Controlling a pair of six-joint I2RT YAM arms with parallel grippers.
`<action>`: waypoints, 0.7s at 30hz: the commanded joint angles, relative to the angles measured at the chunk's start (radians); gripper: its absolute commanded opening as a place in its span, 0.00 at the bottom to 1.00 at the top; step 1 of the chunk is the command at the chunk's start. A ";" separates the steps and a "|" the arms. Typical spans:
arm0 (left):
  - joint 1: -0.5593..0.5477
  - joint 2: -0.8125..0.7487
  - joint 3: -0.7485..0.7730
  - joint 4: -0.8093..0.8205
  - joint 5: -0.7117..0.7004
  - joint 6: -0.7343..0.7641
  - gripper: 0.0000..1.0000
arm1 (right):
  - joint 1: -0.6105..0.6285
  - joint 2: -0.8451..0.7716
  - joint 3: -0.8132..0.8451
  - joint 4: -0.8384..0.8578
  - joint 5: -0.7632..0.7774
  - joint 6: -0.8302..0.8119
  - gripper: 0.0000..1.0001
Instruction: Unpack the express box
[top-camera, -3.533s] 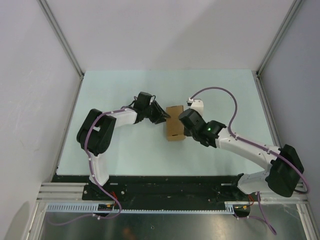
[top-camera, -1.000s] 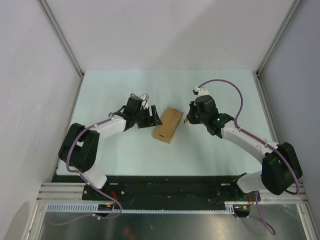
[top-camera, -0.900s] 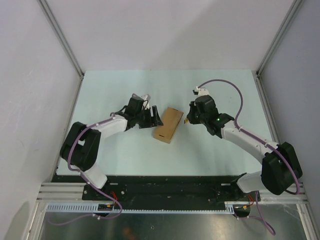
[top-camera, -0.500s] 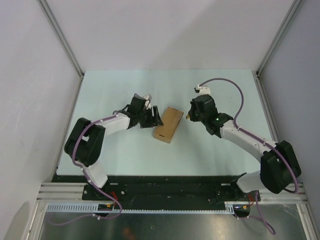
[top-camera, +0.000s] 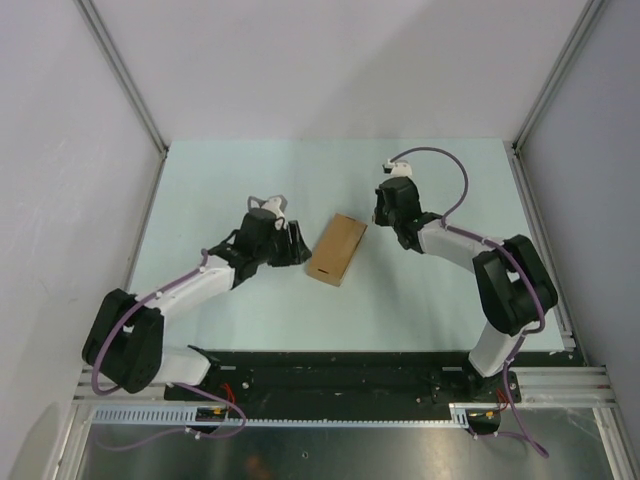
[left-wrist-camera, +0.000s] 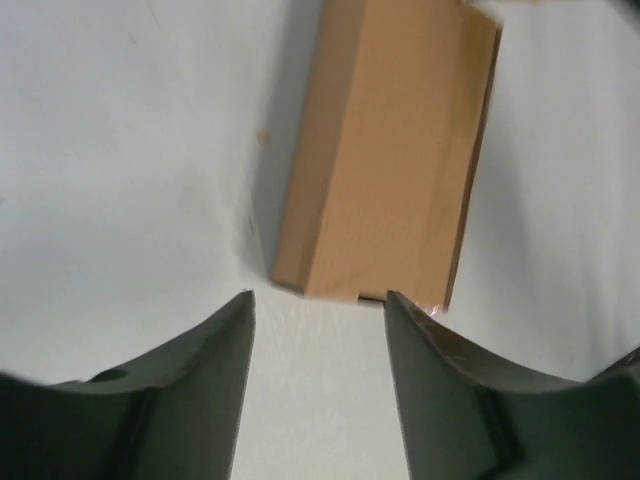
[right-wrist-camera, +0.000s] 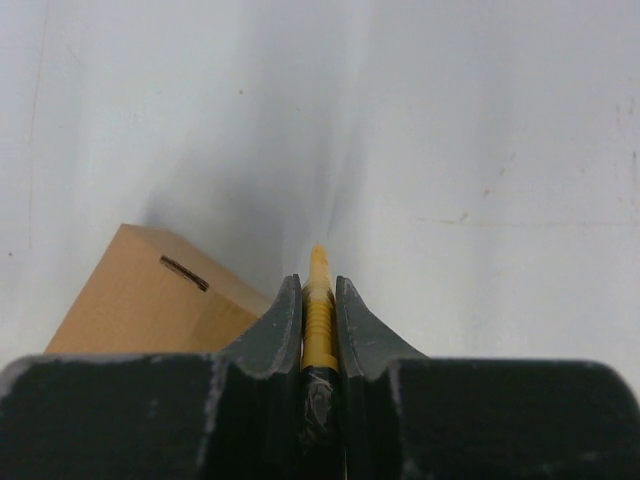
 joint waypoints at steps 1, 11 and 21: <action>-0.081 -0.024 -0.079 -0.007 0.066 0.056 0.52 | -0.001 0.032 0.077 0.112 -0.072 -0.039 0.00; -0.092 0.095 -0.029 -0.007 0.152 0.140 0.29 | -0.004 0.058 0.109 0.069 -0.218 -0.023 0.00; -0.091 0.224 0.063 -0.006 0.113 0.134 0.32 | -0.004 0.020 0.111 -0.037 -0.232 -0.006 0.00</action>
